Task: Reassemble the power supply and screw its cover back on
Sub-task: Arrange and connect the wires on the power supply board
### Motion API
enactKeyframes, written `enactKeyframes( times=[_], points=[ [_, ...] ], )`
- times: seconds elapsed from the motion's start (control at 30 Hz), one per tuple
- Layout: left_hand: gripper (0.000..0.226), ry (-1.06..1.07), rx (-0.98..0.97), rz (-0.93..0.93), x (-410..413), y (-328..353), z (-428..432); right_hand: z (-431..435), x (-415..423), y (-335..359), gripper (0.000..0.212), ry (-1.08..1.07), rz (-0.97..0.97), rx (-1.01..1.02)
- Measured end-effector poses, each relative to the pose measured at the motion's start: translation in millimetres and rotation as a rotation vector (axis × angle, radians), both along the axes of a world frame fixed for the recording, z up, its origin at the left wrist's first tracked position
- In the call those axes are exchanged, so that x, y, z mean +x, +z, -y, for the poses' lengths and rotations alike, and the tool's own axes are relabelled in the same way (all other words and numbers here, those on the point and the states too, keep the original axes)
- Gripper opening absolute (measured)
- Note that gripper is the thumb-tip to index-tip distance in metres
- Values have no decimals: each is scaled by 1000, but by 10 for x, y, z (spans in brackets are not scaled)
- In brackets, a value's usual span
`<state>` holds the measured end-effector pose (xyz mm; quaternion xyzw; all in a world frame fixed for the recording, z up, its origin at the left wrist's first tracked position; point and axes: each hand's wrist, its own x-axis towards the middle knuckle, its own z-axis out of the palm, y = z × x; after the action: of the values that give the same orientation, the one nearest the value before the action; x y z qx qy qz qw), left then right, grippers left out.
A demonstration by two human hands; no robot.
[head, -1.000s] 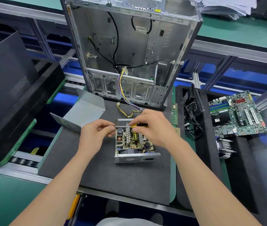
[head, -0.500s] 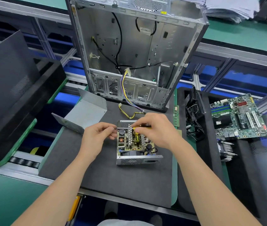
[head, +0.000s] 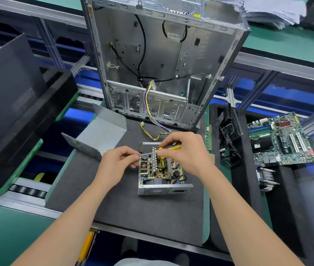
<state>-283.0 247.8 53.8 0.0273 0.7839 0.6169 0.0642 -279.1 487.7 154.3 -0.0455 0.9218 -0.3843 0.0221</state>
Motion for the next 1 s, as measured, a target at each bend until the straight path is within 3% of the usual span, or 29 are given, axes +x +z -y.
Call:
enactKeyframes(
  times=[0.2,0.37,0.47,0.57,0.7,1.0],
  points=[
    [10,100,135,49,88,-116,2,29,49,0,6,-109,50,-289],
    [38,158,335,178,118,-127,-8,20,54,-54,8,-172,45,-309],
    [32,188,390,194,122,-98,9,6,66,-56,10,-182,33,-293],
    [17,58,291,207,147,-85,40,-8,69,-25,10,-202,23,-280],
    [52,-223,-72,158,197,-133,14,-52,67,59,11,-210,1,-255],
    [59,-138,-110,99,154,-191,-149,-243,70,212,9,-222,-31,-198]
  ],
)
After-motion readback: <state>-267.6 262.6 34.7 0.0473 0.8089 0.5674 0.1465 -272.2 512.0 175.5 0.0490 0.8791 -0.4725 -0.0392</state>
